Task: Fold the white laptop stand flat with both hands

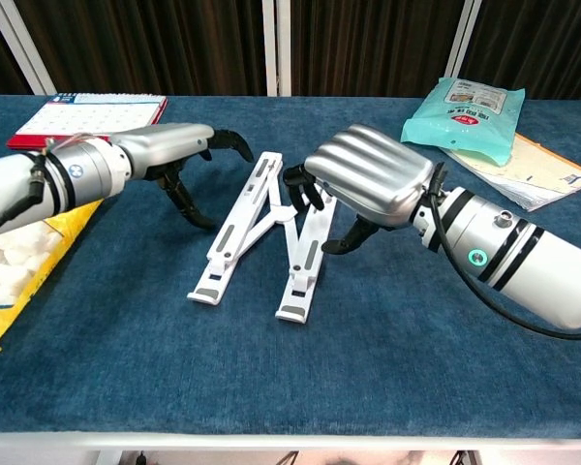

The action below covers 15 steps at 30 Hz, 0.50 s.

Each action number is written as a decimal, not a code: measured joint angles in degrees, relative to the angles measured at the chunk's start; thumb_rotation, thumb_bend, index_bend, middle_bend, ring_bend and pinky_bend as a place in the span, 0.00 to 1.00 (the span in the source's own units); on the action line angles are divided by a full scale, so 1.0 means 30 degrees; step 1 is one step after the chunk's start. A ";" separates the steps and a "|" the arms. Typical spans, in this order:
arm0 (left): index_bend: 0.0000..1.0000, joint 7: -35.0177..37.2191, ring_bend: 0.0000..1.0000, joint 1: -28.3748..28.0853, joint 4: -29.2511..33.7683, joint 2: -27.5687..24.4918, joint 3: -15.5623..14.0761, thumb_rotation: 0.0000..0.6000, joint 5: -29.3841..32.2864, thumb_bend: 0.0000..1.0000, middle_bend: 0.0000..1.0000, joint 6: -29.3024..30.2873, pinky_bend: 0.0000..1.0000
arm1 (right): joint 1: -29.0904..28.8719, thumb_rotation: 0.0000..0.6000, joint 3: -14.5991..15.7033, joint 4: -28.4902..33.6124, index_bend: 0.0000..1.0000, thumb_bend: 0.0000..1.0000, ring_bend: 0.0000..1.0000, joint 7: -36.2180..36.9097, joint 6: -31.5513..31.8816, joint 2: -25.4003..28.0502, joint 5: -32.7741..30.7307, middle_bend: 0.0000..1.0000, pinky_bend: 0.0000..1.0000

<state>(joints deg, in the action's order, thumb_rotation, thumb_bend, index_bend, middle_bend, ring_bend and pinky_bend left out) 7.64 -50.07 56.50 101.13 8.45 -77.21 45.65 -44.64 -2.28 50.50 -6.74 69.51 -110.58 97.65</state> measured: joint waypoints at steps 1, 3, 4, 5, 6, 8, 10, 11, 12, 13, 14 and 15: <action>0.17 -0.0249 0.07 0.0228 0.0346 -0.0392 0.0090 1.00 0.0118 0.00 0.05 0.0390 0.18 | -0.0130 1.00 0.0020 0.0669 0.22 0.00 0.30 0.0016 -0.0189 0.0492 0.0042 0.37 0.35; 0.17 -0.0737 0.07 0.0621 0.1074 -0.1133 0.0201 1.00 0.0305 0.00 0.05 0.0997 0.18 | -0.0408 1.00 0.0036 0.1945 0.07 0.00 0.18 -0.0006 -0.0692 0.1409 0.0066 0.25 0.19; 0.17 -0.1095 0.07 0.0917 0.1677 -0.1686 0.0272 1.00 0.0454 0.00 0.05 0.1407 0.18 | -0.0650 1.00 0.0021 0.2951 0.02 0.00 0.10 -0.0073 -0.1217 0.2122 0.0024 0.16 0.10; 0.17 -0.1345 0.07 0.1155 0.2184 -0.2113 0.0327 1.00 0.0587 0.00 0.05 0.1707 0.18 | -0.0869 1.00 -0.0004 0.3779 0.00 0.00 0.04 -0.0158 -0.1739 0.2707 -0.0046 0.09 0.04; 0.17 -0.1571 0.07 0.1407 0.2731 -0.2546 0.0385 1.00 0.0742 0.00 0.05 0.2001 0.18 | -0.1115 1.00 -0.0043 0.4652 0.00 0.00 0.01 -0.0270 -0.2377 0.3304 -0.0154 0.04 0.01; 0.17 -0.1986 0.07 0.2033 0.4136 -0.3595 0.0507 1.00 0.1135 0.00 0.05 0.2650 0.17 | -0.1784 1.00 -0.0194 0.6689 0.00 0.00 0.00 -0.0646 -0.4249 0.4670 -0.0563 0.00 0.00; 0.17 -0.2269 0.07 0.2708 0.5640 -0.4700 0.0586 1.00 0.1521 0.00 0.05 0.3257 0.17 | -0.2569 1.00 -0.0418 0.8339 0.00 0.00 0.00 -0.1167 -0.6481 0.5931 -0.1175 0.00 0.00; 0.17 -0.2366 0.07 0.3018 0.6281 -0.5179 0.0602 1.00 0.1673 0.00 0.05 0.3524 0.17 | -0.2942 1.00 -0.0525 0.8828 0.00 0.00 0.00 -0.1451 -0.7490 0.6410 -0.1492 0.00 0.00; 0.17 -0.2446 0.07 0.3339 0.6902 -0.5648 0.0607 1.00 0.1814 0.00 0.05 0.3792 0.17 | -0.3336 1.00 -0.0635 0.9206 0.00 0.00 0.00 -0.1771 -0.8502 0.6839 -0.1832 0.00 0.00; 0.17 -0.2523 0.07 0.3779 0.7679 -0.6261 0.0595 1.00 0.1984 0.00 0.05 0.4140 0.17 | -0.3881 1.00 -0.0781 0.9580 0.00 0.00 0.00 -0.2218 -0.9804 0.7340 -0.2311 0.00 0.00; 0.17 -0.2556 0.07 0.4115 0.8210 -0.6698 0.0571 1.00 0.2097 0.00 0.05 0.4392 0.17 | -0.4307 1.00 -0.0884 0.9773 0.00 0.00 0.00 -0.2568 -1.0717 0.7644 -0.2689 0.00 0.00; 0.17 -0.2568 0.07 0.4455 0.8684 -0.7086 0.0534 1.00 0.2195 0.00 0.05 0.4638 0.17 | -0.4749 1.00 -0.0978 0.9891 0.00 0.00 0.00 -0.2936 -1.1558 0.7878 -0.3069 0.00 0.00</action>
<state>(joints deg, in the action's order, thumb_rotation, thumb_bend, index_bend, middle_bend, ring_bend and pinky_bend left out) -0.06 -36.71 82.55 79.87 10.06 -70.62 59.56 -58.88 -5.21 80.18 -15.55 34.84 -86.95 88.44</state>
